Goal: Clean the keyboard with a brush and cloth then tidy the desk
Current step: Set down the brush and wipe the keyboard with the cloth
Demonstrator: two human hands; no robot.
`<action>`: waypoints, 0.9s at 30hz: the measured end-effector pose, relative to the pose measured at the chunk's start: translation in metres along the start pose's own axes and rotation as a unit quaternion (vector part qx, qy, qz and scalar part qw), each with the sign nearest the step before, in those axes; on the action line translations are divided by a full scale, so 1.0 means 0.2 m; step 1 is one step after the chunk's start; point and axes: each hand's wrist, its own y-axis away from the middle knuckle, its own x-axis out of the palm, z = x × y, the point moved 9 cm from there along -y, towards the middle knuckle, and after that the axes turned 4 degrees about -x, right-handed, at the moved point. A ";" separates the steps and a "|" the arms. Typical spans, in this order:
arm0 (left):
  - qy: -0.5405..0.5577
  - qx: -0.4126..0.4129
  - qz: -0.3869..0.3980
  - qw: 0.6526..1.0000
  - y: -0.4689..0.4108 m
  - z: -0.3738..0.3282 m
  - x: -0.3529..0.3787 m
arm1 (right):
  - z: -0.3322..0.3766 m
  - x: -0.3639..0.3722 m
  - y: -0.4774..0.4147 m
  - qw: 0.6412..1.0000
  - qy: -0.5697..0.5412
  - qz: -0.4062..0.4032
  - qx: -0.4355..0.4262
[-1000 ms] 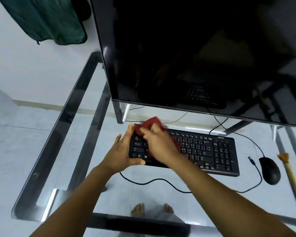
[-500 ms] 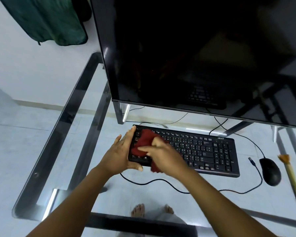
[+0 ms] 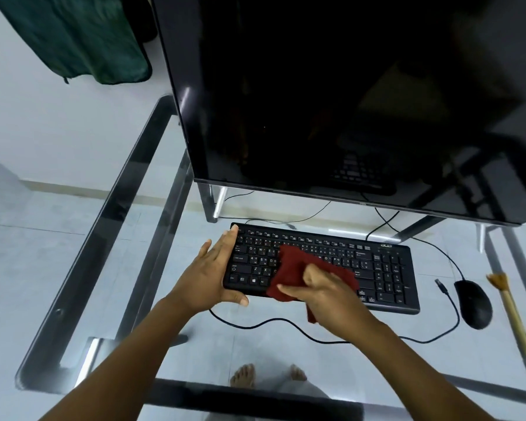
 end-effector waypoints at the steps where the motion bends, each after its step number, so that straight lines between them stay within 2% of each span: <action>1: -0.004 0.002 -0.002 1.000 0.00 0.00 0.00 | -0.04 0.01 0.02 1.000 0.018 0.005 0.005; 3: -0.010 0.007 -0.002 1.000 0.00 0.00 0.00 | 0.03 -0.01 0.00 0.997 0.075 -0.017 -0.007; 6: -0.020 0.012 -0.004 1.000 0.00 0.00 0.00 | 0.20 0.05 -0.12 0.994 0.082 -0.066 -0.041; 8: -0.019 0.010 -0.004 1.000 0.00 0.00 0.00 | 0.22 0.06 -0.18 0.992 0.082 -0.086 -0.031; 10: -0.013 0.007 -0.004 1.000 0.00 0.00 0.00 | 0.11 -0.02 -0.20 0.989 0.075 -0.126 0.038; 13: 0.001 0.006 -0.006 1.000 -0.01 -0.02 -0.01 | -0.16 -0.13 -0.16 0.958 0.029 -0.189 0.215; 14: 0.008 0.002 -0.007 1.000 -0.02 -0.03 -0.01 | -0.16 -0.14 -0.16 0.951 0.016 -0.197 0.235; 16: 0.015 -0.008 -0.017 1.000 -0.03 -0.04 -0.01 | 0.01 -0.10 -0.23 0.967 0.010 -0.179 0.181; 19: 0.013 -0.015 -0.033 0.999 -0.03 -0.05 -0.01 | 0.24 0.01 -0.33 0.996 0.031 -0.080 0.014; 20: 0.013 -0.017 -0.035 0.999 -0.02 -0.05 -0.01 | 0.20 -0.01 -0.35 0.996 0.033 -0.079 0.012; 23: 0.020 -0.030 -0.039 0.999 -0.02 -0.04 -0.01 | -0.12 -0.16 -0.37 0.972 0.026 -0.156 0.171; 24: 0.022 -0.031 -0.038 0.999 -0.02 -0.04 0.00 | -0.13 -0.17 -0.36 0.966 0.044 -0.157 0.201; 25: 0.022 -0.031 -0.039 0.999 -0.02 -0.04 0.00 | -0.08 -0.15 -0.37 0.969 0.052 -0.140 0.199; 27: 0.019 -0.030 -0.043 0.998 -0.02 -0.04 0.00 | 0.14 -0.08 -0.40 0.990 0.031 -0.085 0.110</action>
